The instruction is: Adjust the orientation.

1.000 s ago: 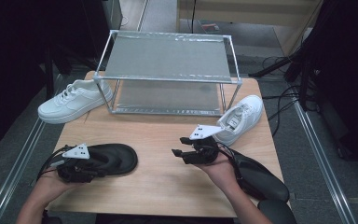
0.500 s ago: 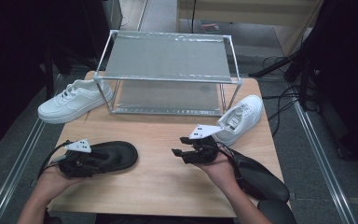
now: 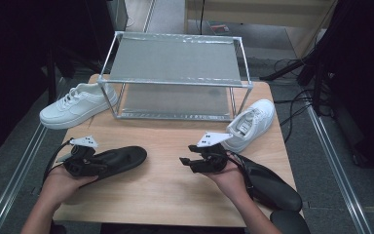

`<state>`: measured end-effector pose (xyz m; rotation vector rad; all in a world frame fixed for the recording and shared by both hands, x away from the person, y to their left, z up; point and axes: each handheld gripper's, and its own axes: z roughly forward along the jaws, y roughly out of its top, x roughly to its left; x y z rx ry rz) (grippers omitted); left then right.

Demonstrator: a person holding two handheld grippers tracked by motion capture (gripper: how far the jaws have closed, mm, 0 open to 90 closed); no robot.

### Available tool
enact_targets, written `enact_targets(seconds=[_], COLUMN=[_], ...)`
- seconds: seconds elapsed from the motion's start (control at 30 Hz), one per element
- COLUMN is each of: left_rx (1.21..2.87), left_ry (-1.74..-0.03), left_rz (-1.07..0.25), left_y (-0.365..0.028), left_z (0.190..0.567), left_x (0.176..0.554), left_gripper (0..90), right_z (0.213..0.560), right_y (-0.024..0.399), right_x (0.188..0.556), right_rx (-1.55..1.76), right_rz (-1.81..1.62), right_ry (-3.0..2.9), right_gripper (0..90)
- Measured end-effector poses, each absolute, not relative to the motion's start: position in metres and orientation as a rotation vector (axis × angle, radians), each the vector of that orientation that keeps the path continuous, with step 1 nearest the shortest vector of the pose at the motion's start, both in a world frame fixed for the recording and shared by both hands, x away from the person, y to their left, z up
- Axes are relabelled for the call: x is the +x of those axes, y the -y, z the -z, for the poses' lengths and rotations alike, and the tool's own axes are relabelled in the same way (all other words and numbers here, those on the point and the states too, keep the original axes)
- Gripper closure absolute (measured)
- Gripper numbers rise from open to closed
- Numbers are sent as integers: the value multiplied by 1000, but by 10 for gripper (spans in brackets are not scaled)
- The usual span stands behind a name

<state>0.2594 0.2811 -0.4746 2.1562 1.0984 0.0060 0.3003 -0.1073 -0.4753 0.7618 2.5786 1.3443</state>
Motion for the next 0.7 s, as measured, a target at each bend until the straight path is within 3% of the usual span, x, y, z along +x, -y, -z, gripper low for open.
enact_targets(seconds=[0.7], left_rx=[2174], left_ry=[-980], left_rz=[-18], left_y=[-226], left_z=[448], left_x=[302], left_gripper=[806], right_z=[484], right_y=[122], right_x=[292], right_rx=[843], right_rz=[-1297], right_ry=[-2551], right_gripper=[455])
